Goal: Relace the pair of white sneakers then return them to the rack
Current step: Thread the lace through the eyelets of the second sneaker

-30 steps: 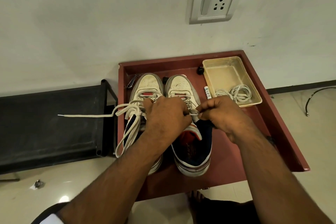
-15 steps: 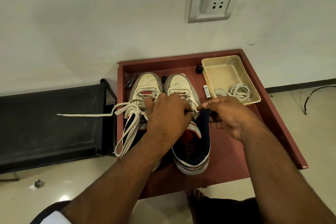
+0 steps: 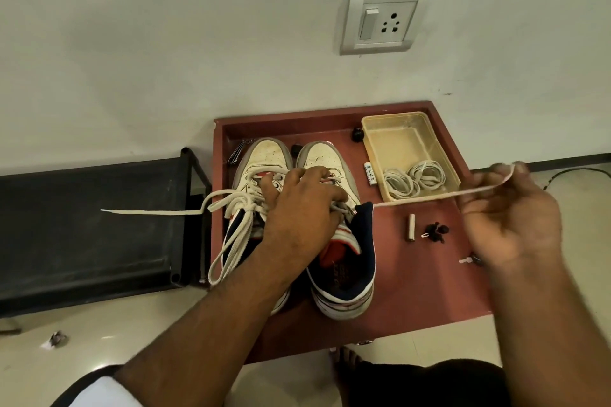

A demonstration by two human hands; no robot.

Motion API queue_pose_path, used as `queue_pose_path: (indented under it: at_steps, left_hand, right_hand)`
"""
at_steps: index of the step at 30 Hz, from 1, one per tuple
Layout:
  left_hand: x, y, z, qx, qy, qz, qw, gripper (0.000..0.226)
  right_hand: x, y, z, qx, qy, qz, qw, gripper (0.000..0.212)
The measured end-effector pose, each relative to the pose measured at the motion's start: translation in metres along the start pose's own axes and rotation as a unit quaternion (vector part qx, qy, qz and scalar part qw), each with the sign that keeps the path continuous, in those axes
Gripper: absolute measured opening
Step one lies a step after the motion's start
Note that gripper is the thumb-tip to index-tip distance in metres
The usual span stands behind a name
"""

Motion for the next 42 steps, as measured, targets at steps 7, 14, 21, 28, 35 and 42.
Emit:
queue_pose_path:
  at_steps: [7, 14, 21, 28, 35, 42]
  left_hand:
    - [0.0, 0.001, 0.0, 0.005, 0.002, -0.008, 1.0, 0.03]
    - [-0.001, 0.0, 0.004, -0.002, 0.016, 0.001, 1.0, 0.041]
    - [-0.004, 0.015, 0.012, 0.045, 0.034, 0.033, 0.998, 0.065]
    - [-0.013, 0.033, 0.046, -0.043, 0.096, 0.065, 0.992, 0.014]
    - [-0.012, 0.026, 0.055, -0.091, 0.118, 0.079, 0.986, 0.019]
    - [-0.013, 0.021, 0.047, -0.057, 0.105, 0.125, 0.985, 0.01]
  right_hand:
    - [0.025, -0.029, -0.084, 0.653, -0.047, 0.301, 0.694, 0.019]
    - [0.021, -0.037, -0.057, 0.355, -0.092, 0.234, 0.9, 0.018]
    - [0.009, -0.027, -0.02, 0.595, 0.099, 0.19, 0.775, 0.028]
    - [0.03, -0.037, -0.106, 0.726, 0.055, 0.442, 0.523, 0.04]
    - [0.006, -0.013, -0.037, 0.773, 0.035, 0.306, 0.555, 0.007]
    - [0.031, -0.031, -0.062, 0.772, 0.009, 0.362, 0.522, 0.036]
Point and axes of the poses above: each hand's wrist, its own x-axis away from the middle knuckle, its own y-axis out of the back of the hand, z = x × y, the point moved 8 cm from there along -x, towards the middle knuckle, and after that the axes turned 10 degrees about y, right-handed, at the moved point
